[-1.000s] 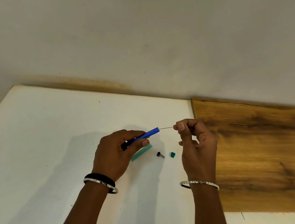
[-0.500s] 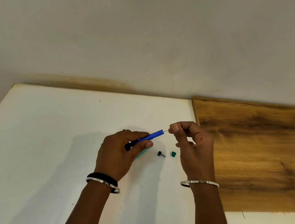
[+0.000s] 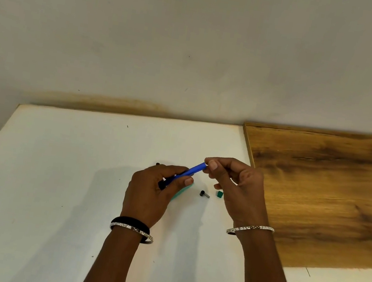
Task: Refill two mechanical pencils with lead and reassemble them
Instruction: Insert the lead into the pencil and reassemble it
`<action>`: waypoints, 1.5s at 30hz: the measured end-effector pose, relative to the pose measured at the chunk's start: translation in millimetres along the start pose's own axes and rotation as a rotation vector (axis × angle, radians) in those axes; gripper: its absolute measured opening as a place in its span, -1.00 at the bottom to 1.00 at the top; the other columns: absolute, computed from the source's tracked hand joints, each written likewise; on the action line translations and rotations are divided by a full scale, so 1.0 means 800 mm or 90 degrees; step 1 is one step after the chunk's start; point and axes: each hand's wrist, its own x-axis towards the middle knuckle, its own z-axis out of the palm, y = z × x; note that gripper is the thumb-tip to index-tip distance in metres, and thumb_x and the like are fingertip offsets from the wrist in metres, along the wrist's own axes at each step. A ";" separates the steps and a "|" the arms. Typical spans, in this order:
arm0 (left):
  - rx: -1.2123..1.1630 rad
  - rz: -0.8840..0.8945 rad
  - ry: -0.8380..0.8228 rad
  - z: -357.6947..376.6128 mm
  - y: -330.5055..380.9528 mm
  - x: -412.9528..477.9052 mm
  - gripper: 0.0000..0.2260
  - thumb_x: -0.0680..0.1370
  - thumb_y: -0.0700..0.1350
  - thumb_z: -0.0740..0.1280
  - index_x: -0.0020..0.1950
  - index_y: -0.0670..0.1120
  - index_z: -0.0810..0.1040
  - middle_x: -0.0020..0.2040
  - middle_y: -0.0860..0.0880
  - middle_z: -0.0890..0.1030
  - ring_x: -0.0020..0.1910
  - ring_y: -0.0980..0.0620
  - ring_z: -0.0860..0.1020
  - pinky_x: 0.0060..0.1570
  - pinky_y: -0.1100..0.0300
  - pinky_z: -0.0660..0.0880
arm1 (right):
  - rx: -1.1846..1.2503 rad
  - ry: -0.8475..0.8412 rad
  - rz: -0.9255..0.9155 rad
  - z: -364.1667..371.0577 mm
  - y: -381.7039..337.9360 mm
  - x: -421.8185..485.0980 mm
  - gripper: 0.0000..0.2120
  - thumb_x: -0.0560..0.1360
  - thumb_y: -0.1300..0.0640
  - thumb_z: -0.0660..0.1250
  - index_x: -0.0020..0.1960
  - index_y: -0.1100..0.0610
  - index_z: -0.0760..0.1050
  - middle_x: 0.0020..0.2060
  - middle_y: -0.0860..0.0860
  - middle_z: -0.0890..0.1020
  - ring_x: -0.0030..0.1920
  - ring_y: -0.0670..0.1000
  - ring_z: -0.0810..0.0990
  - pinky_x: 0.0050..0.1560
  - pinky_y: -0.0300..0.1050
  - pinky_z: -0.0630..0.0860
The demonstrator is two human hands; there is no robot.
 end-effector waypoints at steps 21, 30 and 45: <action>-0.043 -0.006 0.004 -0.001 -0.001 0.002 -0.65 0.42 0.23 0.29 0.04 0.08 0.69 -0.26 0.04 0.69 -0.25 0.07 0.62 -0.23 0.37 0.47 | -0.478 -0.026 0.137 0.008 0.021 -0.011 -0.82 0.39 0.06 0.52 -0.04 0.08 0.69 -0.10 0.01 0.71 -0.11 -0.01 0.65 -0.06 -0.24 0.50; 0.002 -0.021 -0.011 -0.001 -0.007 0.002 -0.77 0.48 0.15 0.35 0.04 0.12 0.68 -0.23 0.04 0.67 -0.20 0.05 0.60 -0.18 0.30 0.48 | -0.436 0.072 0.125 0.010 0.021 -0.009 -0.97 0.46 0.14 0.44 -0.12 0.10 0.61 -0.17 -0.02 0.67 -0.21 -0.08 0.56 -0.16 -0.26 0.42; 0.036 -0.016 -0.021 0.003 -0.012 0.003 -0.67 0.42 0.24 0.32 0.06 0.13 0.68 -0.21 0.08 0.66 -0.20 0.00 0.59 -0.15 0.14 0.54 | 0.169 -0.020 0.059 0.006 -0.003 -0.004 -0.85 0.48 0.31 0.39 -0.05 0.10 0.66 -0.12 0.05 0.73 -0.12 0.04 0.70 -0.16 -0.24 0.62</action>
